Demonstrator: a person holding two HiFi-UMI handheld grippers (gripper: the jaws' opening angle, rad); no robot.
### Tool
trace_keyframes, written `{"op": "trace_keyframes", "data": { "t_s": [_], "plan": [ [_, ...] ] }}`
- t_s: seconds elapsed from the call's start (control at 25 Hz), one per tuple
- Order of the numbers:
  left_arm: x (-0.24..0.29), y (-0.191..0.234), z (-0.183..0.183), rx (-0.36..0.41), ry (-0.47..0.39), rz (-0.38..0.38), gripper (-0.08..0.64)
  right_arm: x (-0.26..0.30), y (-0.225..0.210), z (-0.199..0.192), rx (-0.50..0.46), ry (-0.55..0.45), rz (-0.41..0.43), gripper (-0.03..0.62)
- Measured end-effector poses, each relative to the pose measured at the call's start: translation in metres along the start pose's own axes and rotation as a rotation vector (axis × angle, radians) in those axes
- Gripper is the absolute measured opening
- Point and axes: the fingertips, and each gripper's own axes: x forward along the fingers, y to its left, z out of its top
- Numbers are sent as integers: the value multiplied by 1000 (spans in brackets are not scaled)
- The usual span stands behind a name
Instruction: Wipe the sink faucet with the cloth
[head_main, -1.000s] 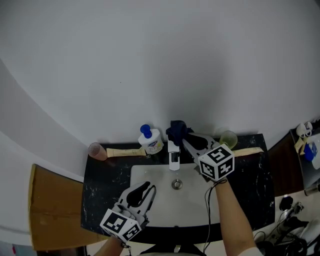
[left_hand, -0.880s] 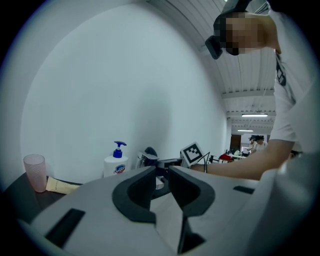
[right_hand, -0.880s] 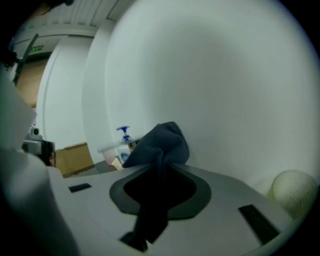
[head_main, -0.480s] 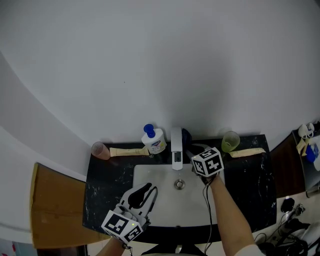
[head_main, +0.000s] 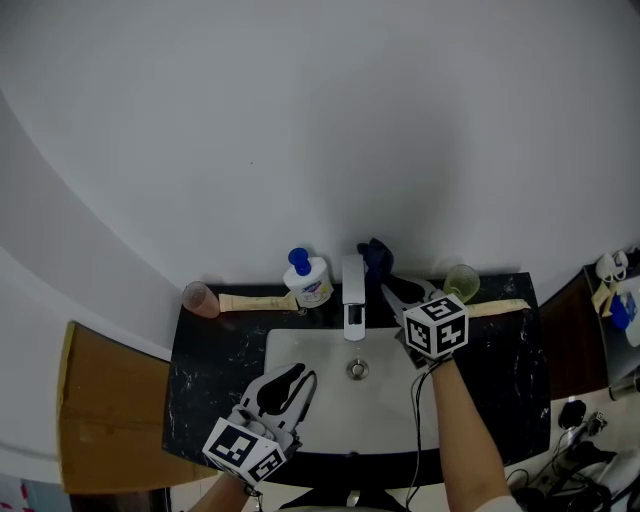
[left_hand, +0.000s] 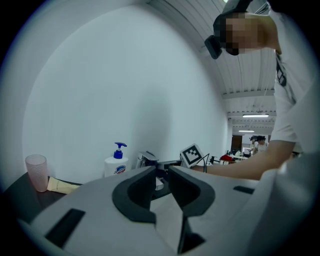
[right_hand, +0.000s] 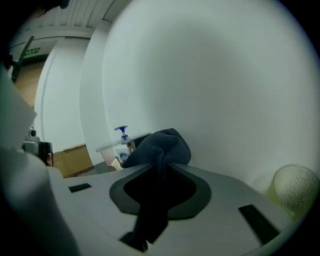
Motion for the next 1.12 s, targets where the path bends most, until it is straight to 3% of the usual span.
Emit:
{"op": "trace_keyframes", "data": {
  "t_s": [0.16,0.24,0.4,0.64,0.72,0.8,0.96,1.12],
  "plan": [
    [-2,1,-4,-2,9,3,78,20,-9,-63,-3,200,-32,71],
    [-2,0,-5,-3,12,2,78,27,-1,-69,-23,227,-7,71],
    [-2,-2,-3,0,5,1,78,21,7,-38,2,119,36,71],
    [-2,-2,-1,-3,0,3,78,-16,30,56,34,-150,152,71],
    [-1,-3,0,-3,-2,1,78,-24,37,73,29,-188,171,71],
    [-1,-4,0,-4,-2,0,78,-24,36,67,16,-168,159,71],
    [-2,-3,0,-4,-5,1,78,-31,41,40,86,-144,176,71],
    [-5,-3,-1,-9,-7,7,77,-63,86,18,86,-119,305,71]
  ]
}}
